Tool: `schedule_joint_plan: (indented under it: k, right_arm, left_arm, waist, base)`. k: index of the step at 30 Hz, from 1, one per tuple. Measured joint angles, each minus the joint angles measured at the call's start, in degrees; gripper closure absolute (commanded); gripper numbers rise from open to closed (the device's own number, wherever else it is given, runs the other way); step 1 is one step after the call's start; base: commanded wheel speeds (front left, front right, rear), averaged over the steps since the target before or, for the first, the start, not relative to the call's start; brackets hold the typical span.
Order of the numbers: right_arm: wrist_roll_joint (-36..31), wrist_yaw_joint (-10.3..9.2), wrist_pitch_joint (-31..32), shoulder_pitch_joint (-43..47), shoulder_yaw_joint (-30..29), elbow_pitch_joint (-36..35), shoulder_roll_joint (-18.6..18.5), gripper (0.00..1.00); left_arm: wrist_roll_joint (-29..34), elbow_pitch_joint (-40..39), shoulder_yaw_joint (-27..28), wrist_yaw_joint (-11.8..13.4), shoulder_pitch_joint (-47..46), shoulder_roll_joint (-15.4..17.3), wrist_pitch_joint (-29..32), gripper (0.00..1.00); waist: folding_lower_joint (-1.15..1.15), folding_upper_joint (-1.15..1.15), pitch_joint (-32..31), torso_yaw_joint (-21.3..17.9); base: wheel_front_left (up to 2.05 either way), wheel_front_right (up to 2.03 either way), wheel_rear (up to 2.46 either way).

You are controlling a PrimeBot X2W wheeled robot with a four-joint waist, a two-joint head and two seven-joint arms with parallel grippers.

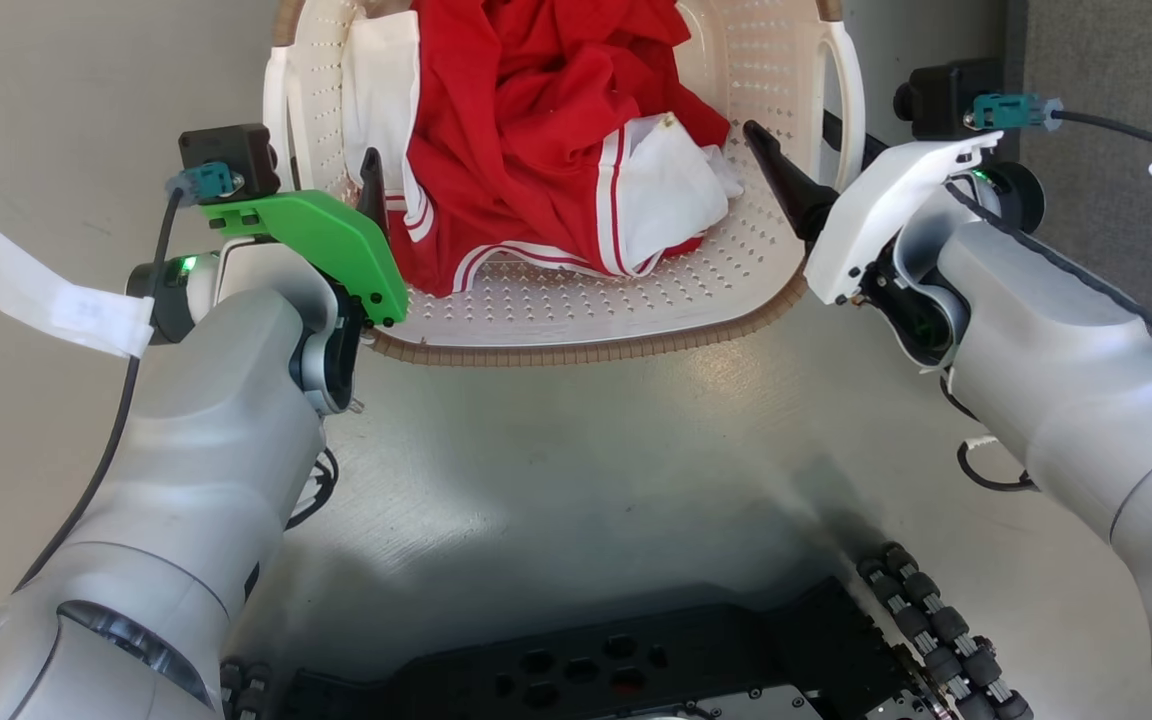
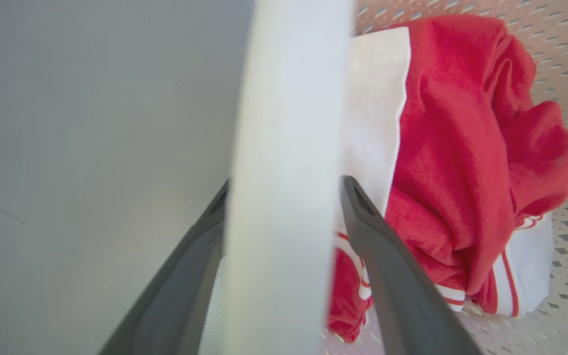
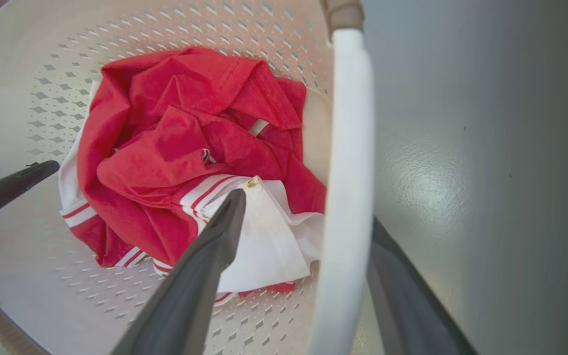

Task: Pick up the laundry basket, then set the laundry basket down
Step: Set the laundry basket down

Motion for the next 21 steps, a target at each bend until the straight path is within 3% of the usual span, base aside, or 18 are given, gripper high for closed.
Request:
schedule_joint_plan:
  k: [21]
  right_arm:
    - [1.41,0.05,-0.42,0.04,0.88,3.19,1.64,0.00]
  left_arm:
    - [-1.13,1.26,-3.26,-0.97,0.01,0.02,0.00,0.00]
  waist:
    - [0.00,0.00,-2.66,-0.40]
  base:
    - [0.00,0.00,0.00]
